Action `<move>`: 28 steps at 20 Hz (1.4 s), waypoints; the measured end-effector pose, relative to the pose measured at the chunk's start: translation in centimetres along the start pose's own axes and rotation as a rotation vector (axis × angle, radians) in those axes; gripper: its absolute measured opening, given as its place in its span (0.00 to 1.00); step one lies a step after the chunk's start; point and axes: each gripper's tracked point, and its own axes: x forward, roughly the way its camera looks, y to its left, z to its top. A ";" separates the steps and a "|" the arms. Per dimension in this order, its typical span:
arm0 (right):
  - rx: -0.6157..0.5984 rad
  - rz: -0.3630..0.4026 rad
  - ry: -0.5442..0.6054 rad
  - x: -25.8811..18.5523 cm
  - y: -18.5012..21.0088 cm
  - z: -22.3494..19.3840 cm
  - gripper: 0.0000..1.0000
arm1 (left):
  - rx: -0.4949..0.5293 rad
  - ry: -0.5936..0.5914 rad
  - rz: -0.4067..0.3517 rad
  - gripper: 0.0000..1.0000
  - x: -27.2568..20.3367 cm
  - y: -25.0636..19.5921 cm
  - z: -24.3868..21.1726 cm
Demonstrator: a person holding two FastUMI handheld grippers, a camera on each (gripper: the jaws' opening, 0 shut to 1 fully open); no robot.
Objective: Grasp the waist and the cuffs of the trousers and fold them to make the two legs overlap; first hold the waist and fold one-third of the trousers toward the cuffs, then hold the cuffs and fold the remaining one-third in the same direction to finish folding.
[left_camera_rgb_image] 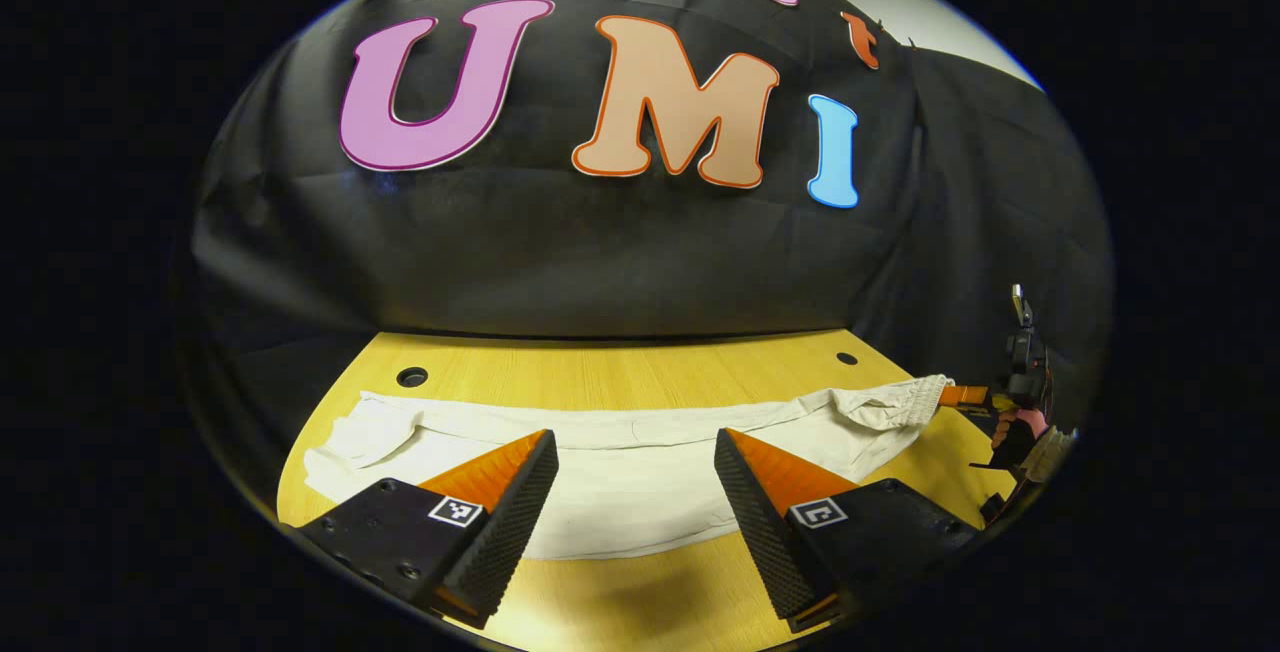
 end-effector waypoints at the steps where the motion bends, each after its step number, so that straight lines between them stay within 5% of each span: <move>1: -0.012 0.019 -0.022 -0.3 1.8 0.5 0.11 | -0.008 -0.005 -0.010 0.95 -0.2 0.3 0.1; 11: -0.186 0.304 -0.117 -2.6 26.6 0.2 0.11 | -0.046 -0.020 -0.051 0.95 -3.7 6.5 -0.2; 16: -0.294 0.410 0.010 0.4 36.5 -9.0 0.11 | -0.099 -0.021 -0.011 0.95 -5.6 11.4 -1.3; 21: -0.437 0.416 0.180 4.5 39.5 -20.4 0.13 | -0.138 -0.019 0.051 0.95 -6.8 16.3 -2.8; 24: -0.454 0.418 0.268 5.2 38.9 -22.0 0.23 | -0.158 -0.014 0.085 0.95 -7.0 19.0 -3.6; 27: -0.434 0.432 0.301 5.2 38.9 -23.6 0.51 | -0.173 -0.010 0.119 0.95 -6.8 21.0 -4.1; 28: -0.436 0.435 0.303 4.6 38.8 -23.5 0.71 | -0.176 -0.006 0.131 0.95 -6.6 21.6 -4.3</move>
